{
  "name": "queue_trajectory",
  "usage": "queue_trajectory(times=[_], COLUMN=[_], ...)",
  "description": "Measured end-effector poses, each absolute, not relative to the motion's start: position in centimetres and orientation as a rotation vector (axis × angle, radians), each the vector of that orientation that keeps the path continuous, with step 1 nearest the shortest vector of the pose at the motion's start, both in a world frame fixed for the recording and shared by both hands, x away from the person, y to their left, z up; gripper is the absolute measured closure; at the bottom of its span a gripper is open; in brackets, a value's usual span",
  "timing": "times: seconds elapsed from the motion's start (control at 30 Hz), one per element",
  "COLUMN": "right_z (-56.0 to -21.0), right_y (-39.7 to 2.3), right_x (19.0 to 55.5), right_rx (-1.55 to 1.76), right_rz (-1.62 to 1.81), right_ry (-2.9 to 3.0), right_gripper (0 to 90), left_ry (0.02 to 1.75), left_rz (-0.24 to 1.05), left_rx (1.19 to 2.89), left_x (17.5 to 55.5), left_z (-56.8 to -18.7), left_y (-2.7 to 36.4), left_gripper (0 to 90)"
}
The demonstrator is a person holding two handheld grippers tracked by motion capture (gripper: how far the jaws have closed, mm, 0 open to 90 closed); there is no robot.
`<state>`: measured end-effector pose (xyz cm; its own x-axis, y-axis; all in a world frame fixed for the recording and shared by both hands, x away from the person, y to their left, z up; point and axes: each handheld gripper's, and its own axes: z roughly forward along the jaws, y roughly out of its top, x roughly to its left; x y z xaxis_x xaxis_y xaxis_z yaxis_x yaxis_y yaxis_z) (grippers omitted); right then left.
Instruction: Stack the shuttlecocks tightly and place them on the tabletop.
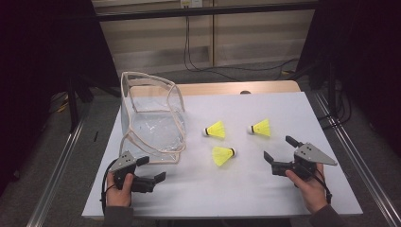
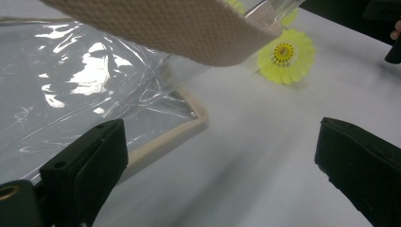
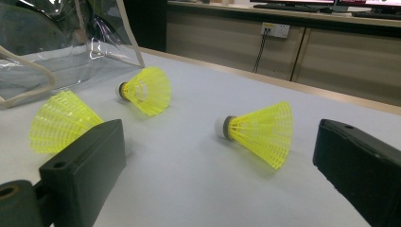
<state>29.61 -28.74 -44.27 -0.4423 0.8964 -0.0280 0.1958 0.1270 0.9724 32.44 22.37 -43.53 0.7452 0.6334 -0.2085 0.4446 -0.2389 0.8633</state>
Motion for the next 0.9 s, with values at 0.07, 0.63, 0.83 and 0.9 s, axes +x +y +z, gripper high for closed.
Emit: queue_trajectory(times=[0.07, 0.63, 0.83, 0.9], right_z=[-44.3, -44.4, -44.4, -44.4], right_y=[-28.7, -28.6, -28.6, -28.6], right_x=[29.8, 30.9, 31.2, 31.3], right_rx=[1.057, 1.083, 1.088, 1.089], right_rz=[1.355, 1.334, 1.334, 1.337], right_ry=[1.751, 1.758, 1.756, 1.756], right_gripper=[2.6, 2.6, 2.5, 2.5], left_ry=[0.823, 0.822, 0.818, 0.819], left_rz=[0.222, 0.219, 0.220, 0.222], left_rx=[1.884, 1.881, 1.884, 1.885], left_x=[32.4, 32.4, 32.4, 32.4], left_z=[-43.5, -43.5, -43.5, -43.5], left_y=[22.3, 22.3, 22.3, 22.3], left_gripper=[3.6, 3.5, 3.5, 3.6])
